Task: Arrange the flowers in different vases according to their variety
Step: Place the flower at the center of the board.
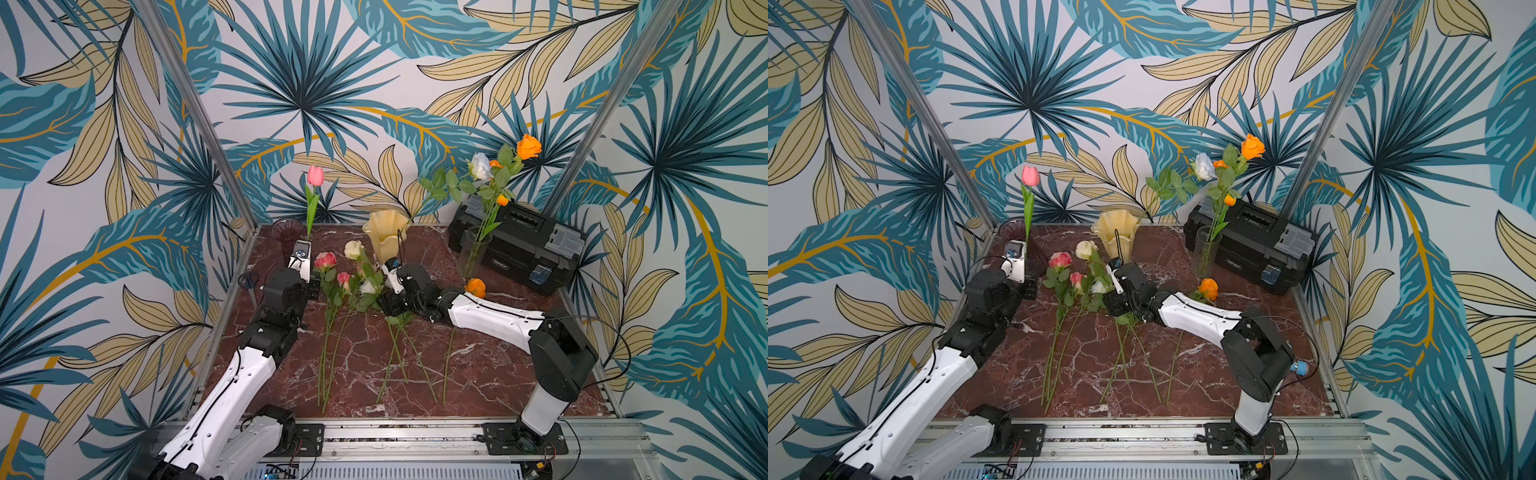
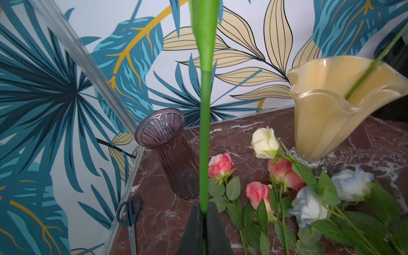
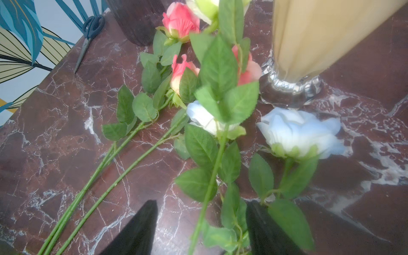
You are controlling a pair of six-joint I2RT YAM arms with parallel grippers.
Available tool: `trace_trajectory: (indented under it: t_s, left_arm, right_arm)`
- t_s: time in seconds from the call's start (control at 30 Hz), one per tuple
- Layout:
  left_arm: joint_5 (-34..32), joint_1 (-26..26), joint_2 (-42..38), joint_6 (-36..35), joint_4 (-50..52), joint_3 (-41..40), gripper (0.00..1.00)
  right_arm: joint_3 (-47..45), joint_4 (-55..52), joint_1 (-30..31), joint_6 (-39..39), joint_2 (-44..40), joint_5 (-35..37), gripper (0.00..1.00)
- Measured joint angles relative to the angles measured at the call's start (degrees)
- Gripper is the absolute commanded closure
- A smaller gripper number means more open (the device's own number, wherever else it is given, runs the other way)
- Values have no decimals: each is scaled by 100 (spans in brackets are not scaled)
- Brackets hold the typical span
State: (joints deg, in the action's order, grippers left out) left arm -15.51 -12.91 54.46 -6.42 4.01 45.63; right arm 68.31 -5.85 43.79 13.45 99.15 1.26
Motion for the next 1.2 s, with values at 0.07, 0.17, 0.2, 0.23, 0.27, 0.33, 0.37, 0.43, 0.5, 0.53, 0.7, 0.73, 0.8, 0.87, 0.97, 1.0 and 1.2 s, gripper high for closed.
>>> trace_trajectory:
  t_s: [0.07,0.17,0.2,0.23,0.27,0.33,0.37,0.43,0.5,0.53,0.7,0.73,0.8,0.87,0.97,1.0,1.2]
  left_arm:
    - [168,199,20,39,-98,153,100]
    - [494,463,52,57,-326,367,100]
    - [638,557,111,50,-391,490,100]
    - [772,647,208,48,-466,629,100]
    - [898,734,323,48,-529,769,100]
    - [1161,925,634,50,-686,1082,100]
    - [1281,1010,782,63,-772,1202,100]
    - [1556,1200,1106,111,-1003,1423,100]
    - [1801,1375,1453,192,-1165,1648,100]
    - [1915,1456,1648,234,-1274,1762,100]
    - [2240,1690,2463,358,-1703,2105,100]
    - [2273,1714,2599,372,-1775,2138,100]
    - [2332,1764,2861,396,-1912,2181,100]
    - [2347,1799,3067,391,-2057,2181,100]
    - [2312,1823,3359,391,-2297,2181,100]
    - [2282,1827,3445,391,-2385,2181,100]
    - [2140,1884,3799,389,-2962,2133,100]
  right_arm:
    - [-173,-7,31,7,-254,48,31]
    - [-339,-11,57,24,-734,101,30]
    - [-372,-9,57,28,-898,107,30]
    - [-404,-7,57,33,-1064,109,30]
    - [-426,-4,57,44,-1176,111,30]
    - [-483,-7,57,55,-1421,114,29]
    - [-511,-13,57,68,-1510,114,29]
    - [-570,-33,57,74,-1670,131,29]
    - [-610,-63,57,90,-1790,151,29]
    - [-634,-66,57,94,-1847,160,29]
    - [-732,-76,57,114,-1996,199,29]
    - [-752,-76,57,114,-1998,199,29]
    - [-793,-87,57,131,-1998,199,29]
    - [-824,-87,57,138,-1998,199,29]
    - [-841,-92,57,160,-1998,219,29]
    - [-841,-92,57,162,-1998,221,29]
    - [-841,-114,57,177,-2070,264,29]
